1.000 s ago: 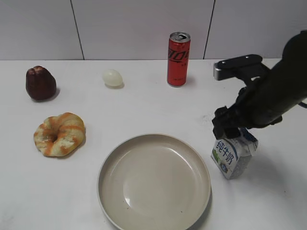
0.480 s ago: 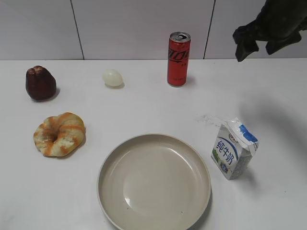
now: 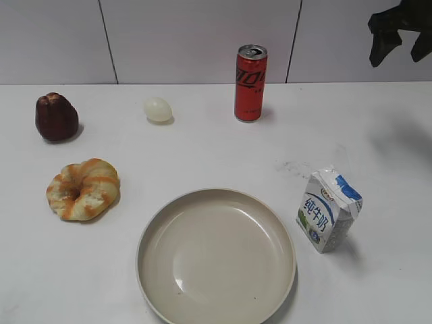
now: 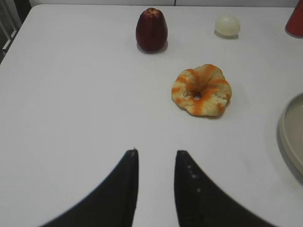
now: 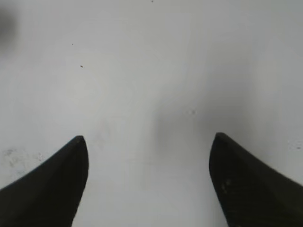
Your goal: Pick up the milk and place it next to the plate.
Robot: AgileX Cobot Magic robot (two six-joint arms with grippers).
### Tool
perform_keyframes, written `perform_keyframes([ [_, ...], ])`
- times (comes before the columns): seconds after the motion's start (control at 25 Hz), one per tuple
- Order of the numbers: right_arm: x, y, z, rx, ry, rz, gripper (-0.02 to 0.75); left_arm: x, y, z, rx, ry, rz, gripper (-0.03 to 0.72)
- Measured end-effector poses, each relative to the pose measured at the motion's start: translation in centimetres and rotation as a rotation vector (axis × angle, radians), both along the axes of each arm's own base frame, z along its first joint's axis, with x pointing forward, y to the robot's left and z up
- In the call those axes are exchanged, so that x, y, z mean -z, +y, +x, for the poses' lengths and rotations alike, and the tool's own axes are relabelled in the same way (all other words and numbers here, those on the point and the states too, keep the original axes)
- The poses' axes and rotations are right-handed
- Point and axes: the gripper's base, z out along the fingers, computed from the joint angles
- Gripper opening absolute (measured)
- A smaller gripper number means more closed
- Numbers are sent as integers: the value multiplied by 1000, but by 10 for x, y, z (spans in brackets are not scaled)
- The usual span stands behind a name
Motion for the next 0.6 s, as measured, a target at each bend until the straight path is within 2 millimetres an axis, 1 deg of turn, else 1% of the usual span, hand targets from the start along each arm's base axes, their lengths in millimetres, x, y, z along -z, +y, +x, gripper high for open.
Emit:
perform_keyframes([
  [0.12,-6,-2,-6,4,-2,2,595,0,0,0,0,0,0,208],
  [0.16,-9,-2,-11,4,2,3,595,0,0,0,0,0,0,208],
  [0.24,-16,-3,-29,3,20,4,594,0,0,0,0,0,0,208],
  [0.28,-16,-3,-40,2,40,3,594,0,0,0,0,0,0,208],
  [0.32,-22,-4,-52,2,44,2,594,0,0,0,0,0,0,208],
  [0.4,-24,-4,-81,1,82,1,594,0,0,0,0,0,0,208],
  [0.44,-23,-5,-93,1,100,0,594,0,0,0,0,0,0,208],
  [0.52,-20,-6,-126,1,144,-1,594,0,0,0,0,0,0,208],
  [0.56,-15,-6,-141,2,169,-2,594,0,0,0,0,0,0,208],
  [0.6,-17,-7,-156,2,165,-2,594,0,0,0,0,0,0,208],
])
